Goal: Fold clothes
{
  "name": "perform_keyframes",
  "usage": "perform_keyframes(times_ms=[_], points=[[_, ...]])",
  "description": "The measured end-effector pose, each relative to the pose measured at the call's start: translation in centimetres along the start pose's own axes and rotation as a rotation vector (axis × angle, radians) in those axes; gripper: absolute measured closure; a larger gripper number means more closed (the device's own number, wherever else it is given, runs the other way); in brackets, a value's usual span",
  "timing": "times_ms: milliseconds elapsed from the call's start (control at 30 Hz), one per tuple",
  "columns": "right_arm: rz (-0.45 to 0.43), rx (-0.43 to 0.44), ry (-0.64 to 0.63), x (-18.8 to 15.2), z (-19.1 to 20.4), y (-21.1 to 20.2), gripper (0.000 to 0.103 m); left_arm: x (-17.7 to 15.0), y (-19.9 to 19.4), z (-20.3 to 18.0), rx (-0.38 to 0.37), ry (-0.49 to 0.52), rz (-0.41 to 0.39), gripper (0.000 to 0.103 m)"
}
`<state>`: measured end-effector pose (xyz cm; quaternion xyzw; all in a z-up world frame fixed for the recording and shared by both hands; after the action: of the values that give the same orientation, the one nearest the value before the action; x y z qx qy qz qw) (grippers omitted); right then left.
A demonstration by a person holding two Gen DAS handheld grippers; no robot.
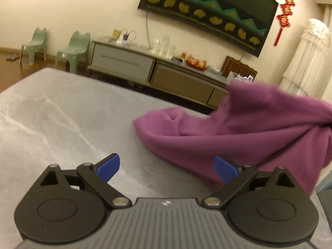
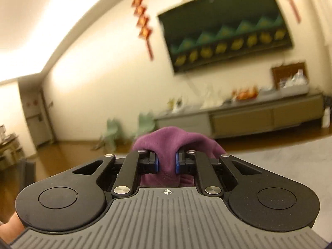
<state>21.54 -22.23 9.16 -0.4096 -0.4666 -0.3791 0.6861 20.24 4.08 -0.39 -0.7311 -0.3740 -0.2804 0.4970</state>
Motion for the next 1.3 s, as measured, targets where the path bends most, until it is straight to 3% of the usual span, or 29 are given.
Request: perform_keyframes(times_ms=[33, 133, 200, 267, 333, 400, 467, 500, 533, 567, 600, 633, 667, 767, 867, 900, 967, 1033, 1067, 1133, 1233, 1300], points=[[0.071, -0.076, 0.004, -1.4, -1.7, 1.1, 0.09, -0.5, 0.1, -0.8, -0.013, 0.033, 0.008, 0.0], [0.399, -0.262, 0.024, -8.5, -5.8, 5.5, 0.09, -2.3, 0.5, -3.7, -0.069, 0.152, 0.046, 0.0], [0.41, -0.204, 0.137, -9.0, -6.3, 5.6, 0.09, -3.7, 0.6, -6.1, -0.109, 0.248, 0.06, 0.0], [0.349, -0.117, 0.227, -7.0, -5.7, 4.1, 0.09, -5.5, 0.3, -9.5, -0.151, 0.375, 0.048, 0.0], [0.309, -0.093, 0.199, -5.9, -4.8, 2.8, 0.09, -7.1, 0.2, -12.9, -0.184, 0.494, 0.025, 0.0], [0.316, -0.079, 0.177, -5.7, -4.3, 2.4, 0.09, -8.5, 2.0, -15.2, -0.146, 0.562, 0.036, 0.0], [0.352, -0.009, 0.214, -5.9, -3.7, 2.2, 0.09, -9.9, 4.1, -17.2, -0.096, 0.619, 0.053, 0.0], [0.367, 0.031, 0.233, -5.8, -3.7, 1.9, 0.085, -10.1, 5.4, -17.6, -0.076, 0.629, 0.071, 0.008], [0.382, 0.071, 0.252, -5.7, -3.7, 1.7, 0.073, -10.1, 6.9, -17.7, -0.058, 0.629, 0.093, 0.024], [0.386, 0.086, 0.256, -5.4, -4.1, 1.2, 0.07, -10.2, 8.3, -17.8, -0.04, 0.629, 0.115, 0.072], [0.356, 0.053, 0.265, -4.8, -5.2, 0.7, 0.065, -9.7, 9.3, -17.8, -0.043, 0.618, 0.158, 0.093], [0.324, 0.018, 0.275, -4.2, -6.4, 0.3, 0.052, -8.6, 9.5, -17.6, -0.07, 0.588, 0.173, 0.093], [0.293, -0.017, 0.285, -3.6, -7.6, -0.2, 0.047, -6.7, 8.7, -17.7, -0.113, 0.553, 0.139, 0.093], [0.219, -0.13, 0.305, -2.1, -10.7, -1.5, 0.043, 1.3, 1.9, -16.9, -0.234, 0.404, -0.055, 0.093], [0.259, -0.133, 0.261, -3.1, -9.7, -0.4, 0.027, 6.0, -2.4, -10.9, -0.144, 0.214, -0.17, 0.092], [0.273, -0.133, 0.245, -3.4, -9.3, 0.0, 0.022, 6.3, -1.9, -8.2, -0.067, 0.163, -0.134, 0.091], [0.301, -0.134, 0.215, -4.0, -8.6, 0.7, 0.019, 3.6, 1.2, -2.2, 0.059, 0.078, 0.076, 0.091], [0.329, -0.135, 0.184, -4.7, -7.9, 1.4, 0.018, -0.6, 2.7, 2.2, 0.108, 0.033, 0.225, 0.088], [0.343, -0.136, 0.168, -5.0, -7.5, 1.8, 0.018, -2.0, 2.5, 3.4, 0.127, 0.03, 0.237, 0.083], [0.365, -0.131, 0.117, -5.8, -6.3, 2.3, 0.016, -4.0, 1.7, 4.8, 0.146, 0.03, 0.227, 0.065], [0.364, -0.133, -0.017, -7.1, -4.1, 2.8, 0.008, -5.1, 0.5, 4.0, 0.122, 0.038, 0.181, 0.047], [0.369, -0.173, -0.104, -8.2, -4.0, 4.0, 0.007, -5.2, -0.8, 2.3, 0.099, 0.07, 0.133, 0.042]])
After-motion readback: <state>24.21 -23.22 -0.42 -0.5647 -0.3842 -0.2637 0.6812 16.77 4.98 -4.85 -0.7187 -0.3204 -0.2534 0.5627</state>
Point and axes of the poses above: each gripper's, at about its wrist camera, not at the fingertips, and y roughly the way its jaws point, z to its left, x to its top, the point moved 8 cm from there along y, roughly the way its jaws point, and after that the axes turned 10 degrees about -x, right-handed, at the moved point
